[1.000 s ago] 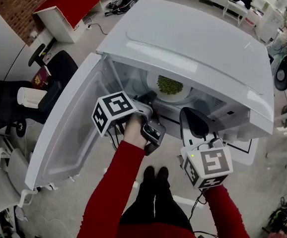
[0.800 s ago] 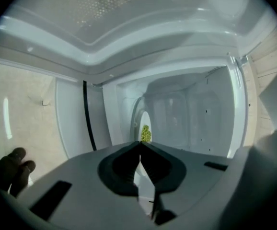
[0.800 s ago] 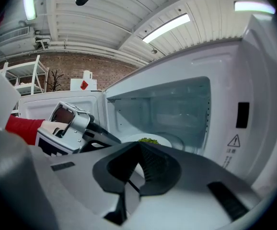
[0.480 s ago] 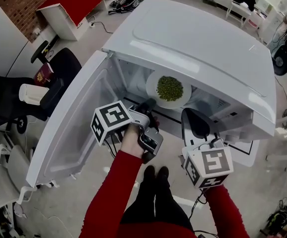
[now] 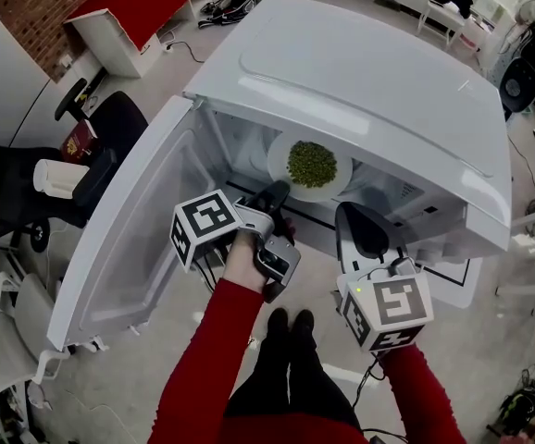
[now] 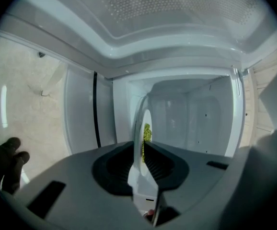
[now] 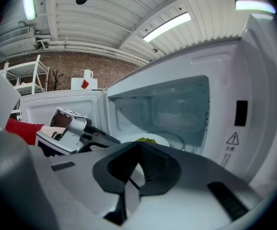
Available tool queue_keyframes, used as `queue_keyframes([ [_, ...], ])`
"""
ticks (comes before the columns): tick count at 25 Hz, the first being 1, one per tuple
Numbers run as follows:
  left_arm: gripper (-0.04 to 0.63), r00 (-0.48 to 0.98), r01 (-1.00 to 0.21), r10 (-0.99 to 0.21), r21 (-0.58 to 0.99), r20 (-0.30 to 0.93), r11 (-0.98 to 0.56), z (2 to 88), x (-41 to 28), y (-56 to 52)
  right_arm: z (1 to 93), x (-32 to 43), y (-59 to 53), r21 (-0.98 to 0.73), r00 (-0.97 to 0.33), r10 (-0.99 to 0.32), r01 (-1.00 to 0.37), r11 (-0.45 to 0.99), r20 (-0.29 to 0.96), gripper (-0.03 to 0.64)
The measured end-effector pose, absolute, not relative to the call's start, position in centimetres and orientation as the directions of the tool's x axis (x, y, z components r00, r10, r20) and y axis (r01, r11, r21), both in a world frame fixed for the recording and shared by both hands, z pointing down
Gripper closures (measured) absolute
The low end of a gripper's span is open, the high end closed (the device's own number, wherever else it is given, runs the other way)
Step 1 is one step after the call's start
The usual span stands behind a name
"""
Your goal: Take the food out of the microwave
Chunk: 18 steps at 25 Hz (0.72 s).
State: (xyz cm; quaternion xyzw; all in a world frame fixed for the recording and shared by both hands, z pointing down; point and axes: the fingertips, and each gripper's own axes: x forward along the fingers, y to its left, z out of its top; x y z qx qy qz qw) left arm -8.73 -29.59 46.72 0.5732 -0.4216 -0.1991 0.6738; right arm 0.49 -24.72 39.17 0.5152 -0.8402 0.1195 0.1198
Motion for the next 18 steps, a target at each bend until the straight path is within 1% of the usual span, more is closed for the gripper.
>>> queue_keyframes([
  [6, 0.536, 0.57, -0.224, -0.746, 0.938, 0.345, 0.263, 47.0, -8.4, -30.1, 39.6, 0.6, -24.7, -0.078, -0.44, -0.834, -0.894, 0.44, 0.334, 0.603],
  [9, 0.572, 0.567, -0.231, -0.752, 0.942, 0.335, 0.245, 46.8, -8.3, -30.4, 39.7, 0.8, -24.7, -0.079, -0.438, -0.833, -0.895, 0.438, 0.337, 0.603],
  [18, 0.578, 0.559, -0.22, -0.789, 0.963, 0.254, 0.154, 45.5, -9.0, -29.7, 39.7, 0.9, -24.3, -0.077, -0.432, -0.835, -0.898, 0.433, 0.34, 0.603],
])
